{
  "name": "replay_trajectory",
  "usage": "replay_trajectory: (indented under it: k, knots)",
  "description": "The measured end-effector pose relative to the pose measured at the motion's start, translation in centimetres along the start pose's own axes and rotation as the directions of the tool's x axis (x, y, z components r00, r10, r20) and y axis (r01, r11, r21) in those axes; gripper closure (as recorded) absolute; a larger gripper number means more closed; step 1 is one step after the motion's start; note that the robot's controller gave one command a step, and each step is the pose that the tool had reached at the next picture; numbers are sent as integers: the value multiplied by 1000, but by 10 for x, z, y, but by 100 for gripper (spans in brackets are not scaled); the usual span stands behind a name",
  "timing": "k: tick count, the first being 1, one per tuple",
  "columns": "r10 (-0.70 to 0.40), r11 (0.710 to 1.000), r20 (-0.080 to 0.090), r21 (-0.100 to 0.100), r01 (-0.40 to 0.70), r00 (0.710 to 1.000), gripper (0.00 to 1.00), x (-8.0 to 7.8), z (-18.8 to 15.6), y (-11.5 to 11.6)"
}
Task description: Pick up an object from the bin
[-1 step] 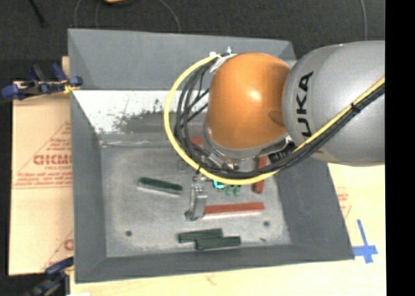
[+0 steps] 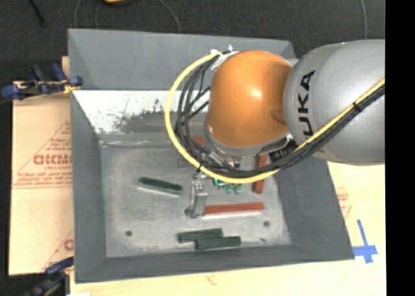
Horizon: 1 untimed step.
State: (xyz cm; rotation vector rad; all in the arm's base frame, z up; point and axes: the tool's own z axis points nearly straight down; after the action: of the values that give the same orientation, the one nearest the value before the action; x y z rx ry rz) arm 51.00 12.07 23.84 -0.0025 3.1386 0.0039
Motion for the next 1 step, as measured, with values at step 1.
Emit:
replay_trajectory:
  k: [1]
  knots:
    - [1, 1000, 8, -2, -1, 1000, 0, -12, 45, -11]
